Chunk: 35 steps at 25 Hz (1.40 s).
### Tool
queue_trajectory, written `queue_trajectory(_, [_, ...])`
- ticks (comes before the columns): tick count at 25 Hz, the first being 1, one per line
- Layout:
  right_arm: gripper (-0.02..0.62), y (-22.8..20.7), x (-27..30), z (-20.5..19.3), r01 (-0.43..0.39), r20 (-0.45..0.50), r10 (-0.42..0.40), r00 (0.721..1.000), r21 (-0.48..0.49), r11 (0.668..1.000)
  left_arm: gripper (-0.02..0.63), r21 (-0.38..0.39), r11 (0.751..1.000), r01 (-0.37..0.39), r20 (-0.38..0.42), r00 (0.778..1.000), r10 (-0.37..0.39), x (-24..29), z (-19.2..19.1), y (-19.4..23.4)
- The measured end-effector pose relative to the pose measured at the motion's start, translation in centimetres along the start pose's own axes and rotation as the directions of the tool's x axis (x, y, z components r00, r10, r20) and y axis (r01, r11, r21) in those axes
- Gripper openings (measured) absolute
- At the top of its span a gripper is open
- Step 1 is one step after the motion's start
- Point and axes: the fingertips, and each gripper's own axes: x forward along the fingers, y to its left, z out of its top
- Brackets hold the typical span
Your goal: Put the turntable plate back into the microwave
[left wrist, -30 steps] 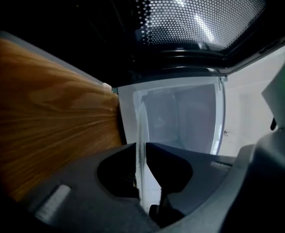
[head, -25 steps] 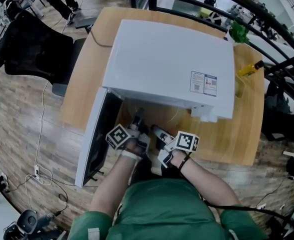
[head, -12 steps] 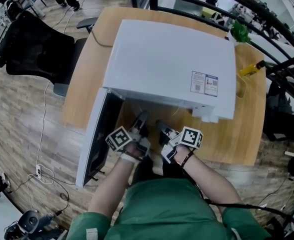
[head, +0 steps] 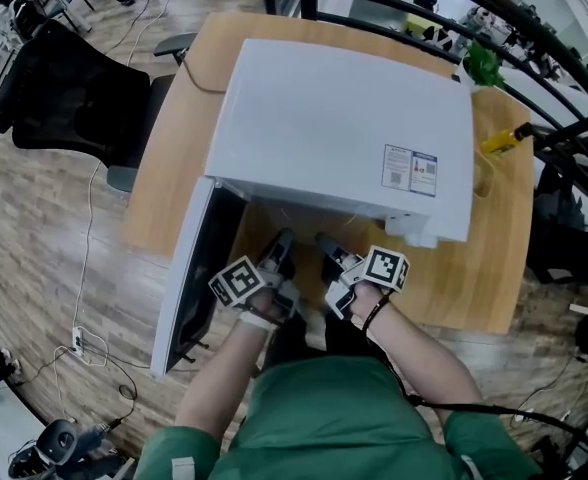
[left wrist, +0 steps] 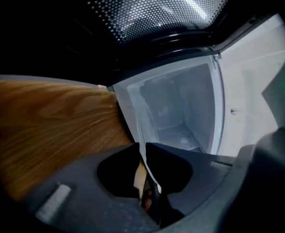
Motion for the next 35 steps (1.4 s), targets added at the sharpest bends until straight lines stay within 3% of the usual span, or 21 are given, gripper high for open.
queue_trajectory(12, [0.073,0.2,-0.1,0.4,0.005,-0.009,-0.005,1.000,-0.025,1.000,0.040,-0.058,0.998,0.025,0.050,0.999,-0.022,1.8,1.6,-0.2])
queue_trajectory(16, [0.041,0.1,-0.3,1.3,0.014,0.046,-0.012,0.999,-0.026,1.000,0.040,-0.054,0.998,0.024,0.048,0.999,-0.022,2.6,2.1,-0.3])
queue_trajectory(26, [0.035,0.0,-0.3,3.4,0.034,0.108,-0.032,0.994,-0.022,0.999,0.049,-0.026,0.999,0.044,0.040,0.998,-0.043,3.9,1.7,-0.8])
queue_trajectory(31, [0.035,-0.1,-0.2,3.5,0.036,0.112,-0.034,0.993,-0.017,0.999,0.104,-0.012,0.998,0.068,-0.012,0.998,-0.068,4.0,-0.3,-1.6])
queue_trajectory(35, [0.035,0.0,0.0,3.8,0.051,0.117,-0.048,0.992,-0.023,0.998,0.052,-0.025,0.999,0.035,-0.019,0.999,-0.036,4.3,-0.5,-1.4])
